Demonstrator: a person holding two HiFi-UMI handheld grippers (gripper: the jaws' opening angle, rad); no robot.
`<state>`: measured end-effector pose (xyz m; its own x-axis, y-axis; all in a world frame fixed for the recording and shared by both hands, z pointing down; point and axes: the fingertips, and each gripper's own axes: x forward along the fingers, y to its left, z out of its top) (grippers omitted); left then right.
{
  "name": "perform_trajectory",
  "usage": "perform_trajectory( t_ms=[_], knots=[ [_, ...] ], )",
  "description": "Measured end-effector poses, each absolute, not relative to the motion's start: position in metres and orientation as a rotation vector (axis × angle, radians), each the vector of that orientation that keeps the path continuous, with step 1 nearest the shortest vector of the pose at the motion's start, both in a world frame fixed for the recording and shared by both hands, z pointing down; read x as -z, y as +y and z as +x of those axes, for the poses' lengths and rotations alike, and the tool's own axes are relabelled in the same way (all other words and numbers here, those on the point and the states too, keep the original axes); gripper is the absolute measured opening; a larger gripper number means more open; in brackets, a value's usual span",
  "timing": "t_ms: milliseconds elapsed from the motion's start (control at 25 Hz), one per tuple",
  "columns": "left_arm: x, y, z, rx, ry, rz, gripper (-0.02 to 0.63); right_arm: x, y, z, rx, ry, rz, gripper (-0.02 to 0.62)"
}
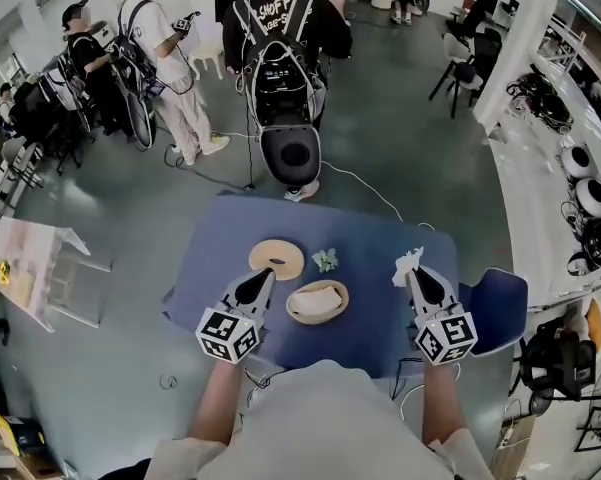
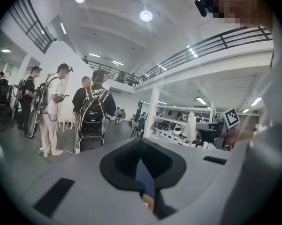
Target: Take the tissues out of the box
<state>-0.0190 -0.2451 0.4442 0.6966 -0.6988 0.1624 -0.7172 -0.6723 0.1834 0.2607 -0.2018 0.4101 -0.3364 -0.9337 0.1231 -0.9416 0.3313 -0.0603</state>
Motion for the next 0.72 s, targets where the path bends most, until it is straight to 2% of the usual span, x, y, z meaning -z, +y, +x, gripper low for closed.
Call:
perform_trajectory(
  t_ms=[720],
  knots=[
    [-0.437, -0.247, -0.020, -0.083, -1.134, 2.684, 0.009, -0.397, -0.201, 0.252, -0.116, -2.535, 1.776, 0.041]
  ],
)
